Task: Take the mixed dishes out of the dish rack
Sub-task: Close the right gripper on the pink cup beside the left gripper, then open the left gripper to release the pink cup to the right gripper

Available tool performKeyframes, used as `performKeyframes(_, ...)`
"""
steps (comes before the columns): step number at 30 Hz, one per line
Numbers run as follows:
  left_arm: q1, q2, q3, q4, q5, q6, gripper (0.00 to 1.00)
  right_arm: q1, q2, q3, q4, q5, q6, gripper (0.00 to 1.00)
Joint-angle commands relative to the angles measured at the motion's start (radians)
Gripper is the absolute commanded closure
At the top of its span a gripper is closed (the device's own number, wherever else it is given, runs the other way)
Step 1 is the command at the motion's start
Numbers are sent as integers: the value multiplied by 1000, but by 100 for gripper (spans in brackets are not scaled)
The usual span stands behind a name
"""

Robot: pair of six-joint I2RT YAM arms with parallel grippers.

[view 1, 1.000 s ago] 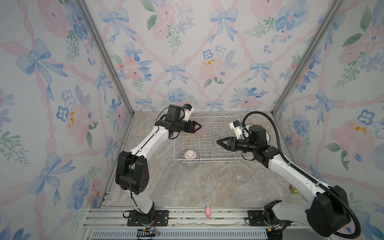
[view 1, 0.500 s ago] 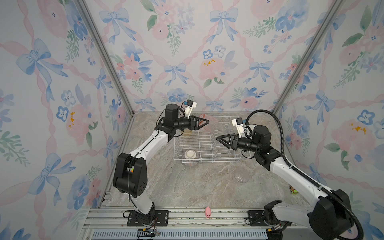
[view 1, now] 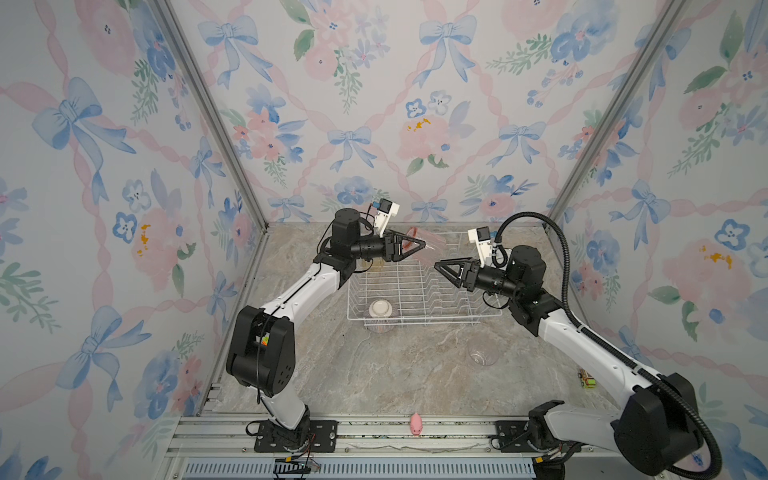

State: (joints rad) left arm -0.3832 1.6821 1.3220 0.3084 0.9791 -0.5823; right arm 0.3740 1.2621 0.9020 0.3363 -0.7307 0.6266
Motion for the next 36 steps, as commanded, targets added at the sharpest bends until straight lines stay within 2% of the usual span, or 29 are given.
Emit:
performKeyframes(1,-13,-24,8,62,39,-23,51,-17,13,29,55,12,27,44)
performKeyframes(9,-31,-18,9,92,54,-43,51,-32,33,44,121,-12,50,47)
performKeyframes(14,-43,8,9,116,53,-59,52,-32,55,47,238,-51,114,56)
performKeyframes(22,-66,47,27,175,60,-100,52,-26,77,56,294,-56,142,72)
performKeyframes(26,-76,66,37,185,65,-109,52,-24,79,67,312,-94,148,85)
performKeyframes(29,-80,71,36,190,63,-114,45,-21,74,74,305,-89,145,100)
performKeyframes(33,-81,60,30,191,58,-110,34,-14,55,90,252,-83,106,100)
performKeyframes(34,-80,56,28,192,53,-108,28,-15,48,96,224,-75,89,100)
performKeyframes(35,-79,49,25,192,46,-106,5,-14,38,102,196,-71,71,100)
performKeyframes(36,-77,43,23,192,39,-104,2,-12,28,107,169,-72,55,100)
